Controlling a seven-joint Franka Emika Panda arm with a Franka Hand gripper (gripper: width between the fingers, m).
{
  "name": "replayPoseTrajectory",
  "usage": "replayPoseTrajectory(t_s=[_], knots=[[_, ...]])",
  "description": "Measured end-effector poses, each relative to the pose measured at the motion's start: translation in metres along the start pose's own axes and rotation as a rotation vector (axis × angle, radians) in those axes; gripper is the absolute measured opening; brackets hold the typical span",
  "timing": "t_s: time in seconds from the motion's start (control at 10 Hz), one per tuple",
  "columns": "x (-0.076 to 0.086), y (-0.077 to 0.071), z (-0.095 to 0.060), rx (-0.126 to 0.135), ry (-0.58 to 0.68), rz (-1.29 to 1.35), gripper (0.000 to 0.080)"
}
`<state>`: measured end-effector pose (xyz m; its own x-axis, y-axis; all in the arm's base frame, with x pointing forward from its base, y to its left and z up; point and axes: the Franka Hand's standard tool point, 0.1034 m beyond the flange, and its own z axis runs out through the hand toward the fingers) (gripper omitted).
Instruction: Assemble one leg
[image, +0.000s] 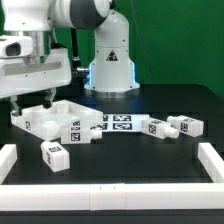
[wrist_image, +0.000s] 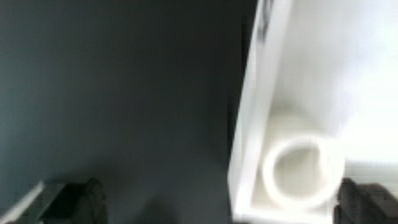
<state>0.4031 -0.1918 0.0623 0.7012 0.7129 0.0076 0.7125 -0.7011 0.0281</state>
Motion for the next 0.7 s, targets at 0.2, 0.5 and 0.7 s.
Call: replayPoseTrajectory(t_s=[0.2,0.5,0.7], knots=[[-0.001,0.000,0.002,-0.001,-0.001,-0.007,0.0649],[-0.020,-0.001,0.028,0.016,-0.023,-0.004,0.0649],[-0.041,0.000,0.049,0.033,-0.038,0.017,0.0649]])
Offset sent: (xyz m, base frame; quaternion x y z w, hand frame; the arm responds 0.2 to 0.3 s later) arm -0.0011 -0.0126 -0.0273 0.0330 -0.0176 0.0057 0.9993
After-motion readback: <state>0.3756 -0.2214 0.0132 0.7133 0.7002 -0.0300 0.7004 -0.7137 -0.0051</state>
